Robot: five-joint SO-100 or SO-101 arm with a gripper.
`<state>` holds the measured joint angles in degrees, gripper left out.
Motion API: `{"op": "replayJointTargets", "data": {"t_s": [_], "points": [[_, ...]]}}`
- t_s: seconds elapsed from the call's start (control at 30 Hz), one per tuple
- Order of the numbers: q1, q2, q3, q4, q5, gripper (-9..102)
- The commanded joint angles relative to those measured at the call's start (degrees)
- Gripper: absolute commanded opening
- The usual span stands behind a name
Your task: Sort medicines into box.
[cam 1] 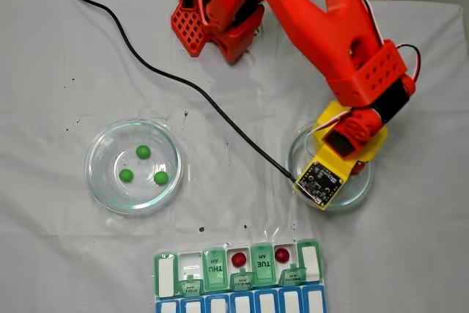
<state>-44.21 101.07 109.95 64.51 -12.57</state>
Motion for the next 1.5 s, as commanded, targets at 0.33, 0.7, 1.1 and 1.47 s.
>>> {"op": "replayJointTargets", "data": {"t_s": [0.33,0.7,1.1,1.47], "points": [[-1.05,0.97,-9.32,7.29,-0.97,25],[-5.98,-0.18,-10.63,11.60,1.67,22],[-7.47,-3.16,-9.84,10.81,2.64,22],[-9.23,-3.69,-9.76,12.74,2.99,9]]}}
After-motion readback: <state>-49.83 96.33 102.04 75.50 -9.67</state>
